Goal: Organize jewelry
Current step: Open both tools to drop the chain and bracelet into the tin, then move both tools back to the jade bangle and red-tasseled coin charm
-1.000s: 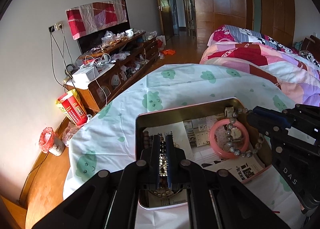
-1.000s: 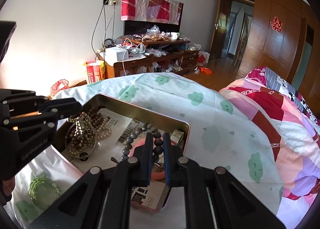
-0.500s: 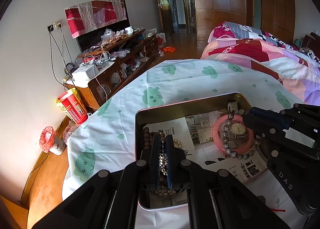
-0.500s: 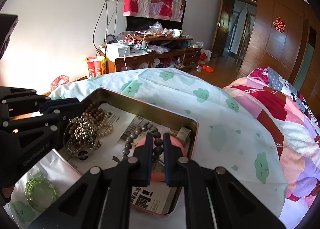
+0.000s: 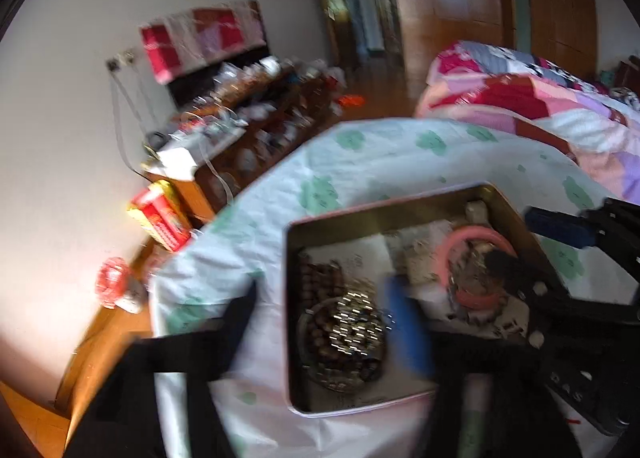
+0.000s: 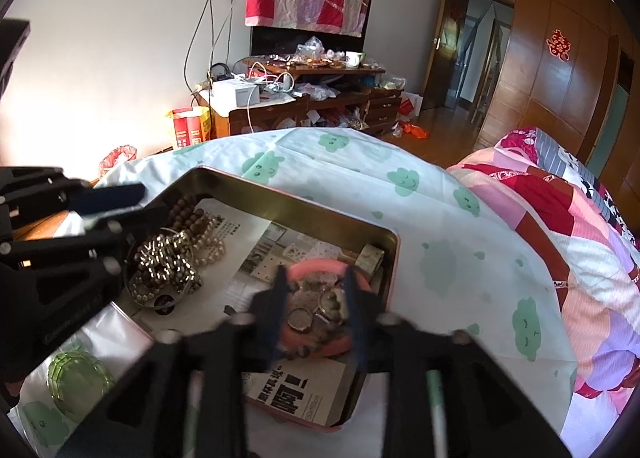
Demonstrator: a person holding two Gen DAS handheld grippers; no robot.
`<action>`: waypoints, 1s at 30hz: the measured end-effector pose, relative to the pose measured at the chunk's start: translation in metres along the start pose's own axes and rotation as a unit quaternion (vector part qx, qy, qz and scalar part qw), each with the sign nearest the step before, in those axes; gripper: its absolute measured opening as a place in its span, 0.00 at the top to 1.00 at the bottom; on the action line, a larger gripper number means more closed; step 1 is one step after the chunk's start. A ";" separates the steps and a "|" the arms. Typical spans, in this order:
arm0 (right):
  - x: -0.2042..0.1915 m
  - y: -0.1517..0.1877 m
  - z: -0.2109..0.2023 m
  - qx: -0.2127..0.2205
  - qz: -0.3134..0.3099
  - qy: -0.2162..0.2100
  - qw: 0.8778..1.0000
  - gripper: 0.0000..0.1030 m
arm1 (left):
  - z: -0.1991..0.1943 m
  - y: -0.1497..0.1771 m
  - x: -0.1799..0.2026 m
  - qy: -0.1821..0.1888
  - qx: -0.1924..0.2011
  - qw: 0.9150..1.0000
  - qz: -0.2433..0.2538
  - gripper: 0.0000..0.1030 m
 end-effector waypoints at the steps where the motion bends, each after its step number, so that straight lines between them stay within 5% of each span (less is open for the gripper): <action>1: 0.001 0.001 -0.002 0.002 -0.001 0.003 1.000 0.55 | -0.004 -0.002 -0.002 -0.002 0.011 1.000 -0.001 0.18; 12: 0.016 0.012 -0.035 0.006 0.030 0.015 0.999 0.41 | -0.035 0.020 -0.021 -0.001 0.000 1.000 -0.023 0.18; 30: -0.003 0.063 -0.086 -0.020 0.041 0.006 0.999 0.39 | -0.086 0.095 -0.016 -0.016 -0.051 0.998 -0.021 0.18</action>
Point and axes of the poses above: each gripper's, at about its wrist camera, not at the fingertips, and z roughly the way its jaws point, x to its right, y to its underside, the point moved 5 cm from there along z, roughly the way its jaws point, and after that the axes turned 12 degrees about x, right-handed, at the moved point
